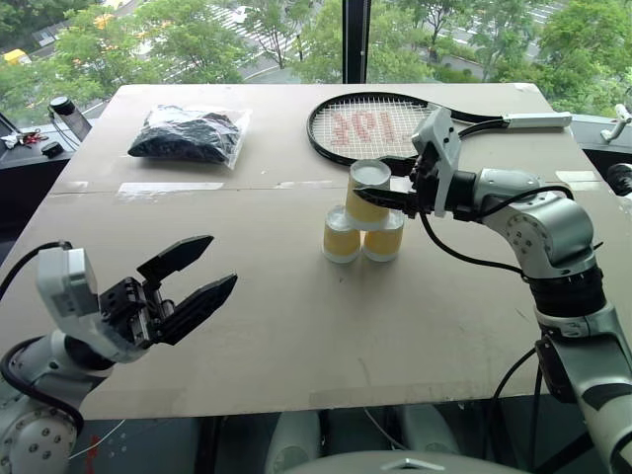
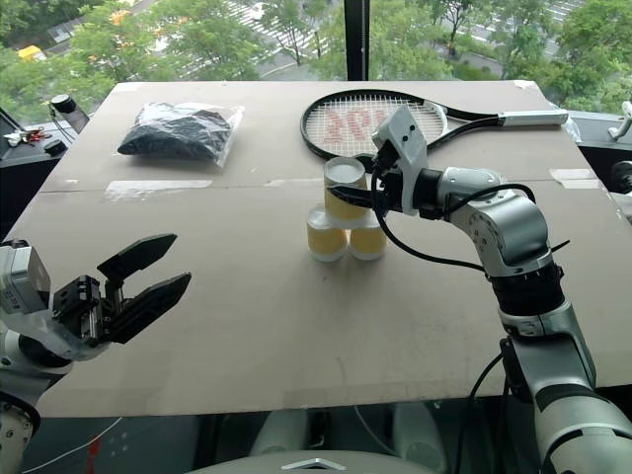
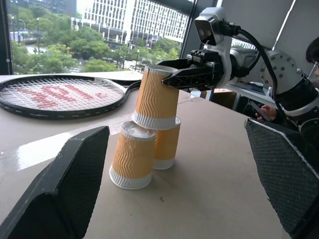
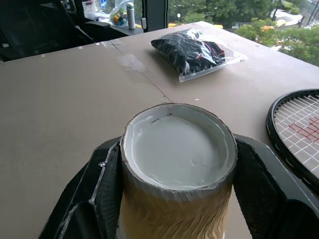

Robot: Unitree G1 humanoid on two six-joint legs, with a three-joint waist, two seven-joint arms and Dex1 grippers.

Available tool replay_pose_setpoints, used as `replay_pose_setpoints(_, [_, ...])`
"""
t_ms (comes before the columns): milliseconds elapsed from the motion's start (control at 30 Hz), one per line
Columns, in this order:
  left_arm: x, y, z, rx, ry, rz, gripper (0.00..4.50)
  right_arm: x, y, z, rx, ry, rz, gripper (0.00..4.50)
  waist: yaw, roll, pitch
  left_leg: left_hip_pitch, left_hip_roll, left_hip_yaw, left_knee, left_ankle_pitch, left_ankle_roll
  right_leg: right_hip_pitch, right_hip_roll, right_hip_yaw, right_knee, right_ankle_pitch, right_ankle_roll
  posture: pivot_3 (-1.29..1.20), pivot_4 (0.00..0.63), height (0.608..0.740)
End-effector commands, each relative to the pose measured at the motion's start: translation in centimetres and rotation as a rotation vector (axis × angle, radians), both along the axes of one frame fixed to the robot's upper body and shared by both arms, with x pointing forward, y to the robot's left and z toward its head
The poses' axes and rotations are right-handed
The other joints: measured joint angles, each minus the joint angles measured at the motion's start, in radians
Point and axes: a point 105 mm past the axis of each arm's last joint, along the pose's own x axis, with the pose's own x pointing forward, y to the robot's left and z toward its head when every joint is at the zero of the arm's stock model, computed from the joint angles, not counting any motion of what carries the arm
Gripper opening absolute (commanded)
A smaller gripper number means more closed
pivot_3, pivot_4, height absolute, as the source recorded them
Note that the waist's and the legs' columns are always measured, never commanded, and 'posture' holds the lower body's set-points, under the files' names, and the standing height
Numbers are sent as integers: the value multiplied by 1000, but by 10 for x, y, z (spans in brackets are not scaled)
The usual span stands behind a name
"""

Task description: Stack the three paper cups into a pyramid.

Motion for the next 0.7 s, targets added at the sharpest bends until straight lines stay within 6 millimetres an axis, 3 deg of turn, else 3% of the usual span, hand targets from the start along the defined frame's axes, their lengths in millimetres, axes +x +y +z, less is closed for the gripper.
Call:
replay_pose_setpoints(33, [-2,3,8,-7,-31,-14,4500,-4,0,10,19,-44,22,4455,0,0,0,0,0,0,0,0,0,0,0,0,0,0,0,0,150,740])
replay_pose_setpoints(333, [2,6,4,-31,-24,4,4500,-26,-19,39,118,-118,87,4455,3,0,0,0,0,0,0,0,0,0,0,0,0,0,0,0,150,740])
replay_pose_setpoints(467, [5,6,-4,-32,-11,15,4500,-45,-50,49,214,-192,114,4455,6,0,0,0,0,0,-1,0,0,0,-1,0,-1,0,0,0,150,740])
replay_pose_setpoints(700, [17,-3,-11,-66,17,37,4500,-65,-113,18,231,-198,39,4455,5,0,1,0,0,0,-2,0,1,1,0,1,-2,0,0,0,150,740])
